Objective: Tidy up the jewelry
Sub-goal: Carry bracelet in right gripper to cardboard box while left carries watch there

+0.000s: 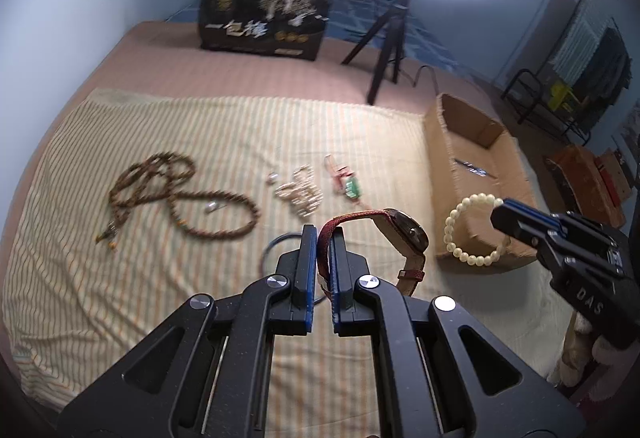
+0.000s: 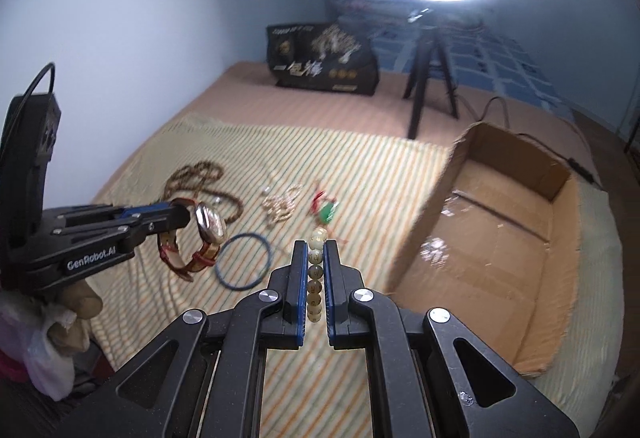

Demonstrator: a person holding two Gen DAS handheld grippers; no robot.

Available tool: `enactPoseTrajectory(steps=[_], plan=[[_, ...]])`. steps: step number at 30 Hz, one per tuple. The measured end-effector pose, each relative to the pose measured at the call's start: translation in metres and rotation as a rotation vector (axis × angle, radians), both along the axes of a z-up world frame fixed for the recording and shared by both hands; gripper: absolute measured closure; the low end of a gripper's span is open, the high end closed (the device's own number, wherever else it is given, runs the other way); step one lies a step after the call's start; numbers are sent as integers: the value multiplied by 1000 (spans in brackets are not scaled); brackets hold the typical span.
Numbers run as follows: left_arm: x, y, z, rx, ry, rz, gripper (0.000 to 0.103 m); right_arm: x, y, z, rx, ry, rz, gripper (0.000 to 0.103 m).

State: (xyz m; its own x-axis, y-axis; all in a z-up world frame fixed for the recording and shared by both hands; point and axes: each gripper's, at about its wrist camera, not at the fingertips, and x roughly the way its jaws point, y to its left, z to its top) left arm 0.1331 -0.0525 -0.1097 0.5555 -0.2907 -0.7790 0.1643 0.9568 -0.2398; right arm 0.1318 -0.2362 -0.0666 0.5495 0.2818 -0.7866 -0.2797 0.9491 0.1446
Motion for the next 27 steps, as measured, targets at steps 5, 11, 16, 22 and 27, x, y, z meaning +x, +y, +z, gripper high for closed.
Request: enactPoseTrajectory(steps=[5,11,16,22,27], plan=[[2,-26,11,-14,-25,-37,99,8,-29,14,6,-27,-65,97],[12,-61,19,-24,-53,-76,99,18,-60,20,8,-42,-140,97],[22,-90,16,-31,-48,-103,99,27,-82,19,-15,-42,-180,97],[34,-122,9,-25,-47,-133,99,44,-109,13,-44,-24,-226,97],[42,-147,0,-15,-36,-157,99,62,-131,7,-61,-10,-265,97]])
